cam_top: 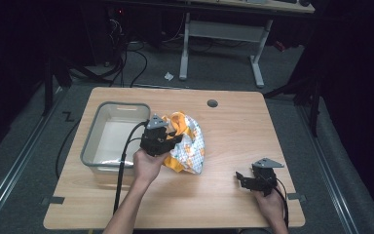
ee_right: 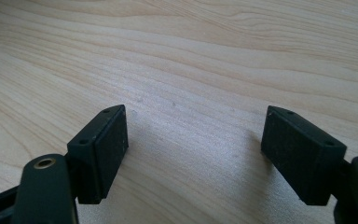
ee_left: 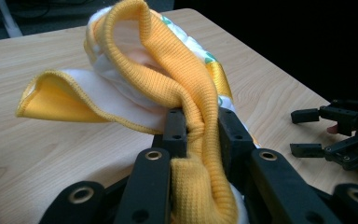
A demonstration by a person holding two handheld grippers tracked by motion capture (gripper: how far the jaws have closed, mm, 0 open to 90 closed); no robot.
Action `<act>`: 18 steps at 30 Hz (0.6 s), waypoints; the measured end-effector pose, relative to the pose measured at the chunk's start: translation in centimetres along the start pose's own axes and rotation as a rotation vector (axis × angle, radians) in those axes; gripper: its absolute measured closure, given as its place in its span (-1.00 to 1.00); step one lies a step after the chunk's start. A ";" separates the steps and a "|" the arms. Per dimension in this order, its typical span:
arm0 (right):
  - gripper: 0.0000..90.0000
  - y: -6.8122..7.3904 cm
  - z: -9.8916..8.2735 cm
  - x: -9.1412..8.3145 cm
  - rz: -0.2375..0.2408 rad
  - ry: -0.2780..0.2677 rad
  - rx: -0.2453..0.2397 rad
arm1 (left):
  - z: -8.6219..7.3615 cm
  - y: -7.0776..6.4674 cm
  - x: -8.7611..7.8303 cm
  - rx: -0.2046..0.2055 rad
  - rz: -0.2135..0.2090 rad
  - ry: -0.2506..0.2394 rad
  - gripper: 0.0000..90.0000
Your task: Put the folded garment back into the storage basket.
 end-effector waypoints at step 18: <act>-0.48 0.0 0.0 0.0 0.001 -0.001 -0.001 | 1.7 1.7 -2.9 0.003 0.035 -0.020 0.69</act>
Point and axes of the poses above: each handheld gripper's, and its own axes: x roughly forward along the jaws, z roughly out of its top, y roughly to its left, the point moved 3 cm from there along x, roughly forward along the jaws, and after that the axes turned 12 degrees about -y, right-handed, at the moved point
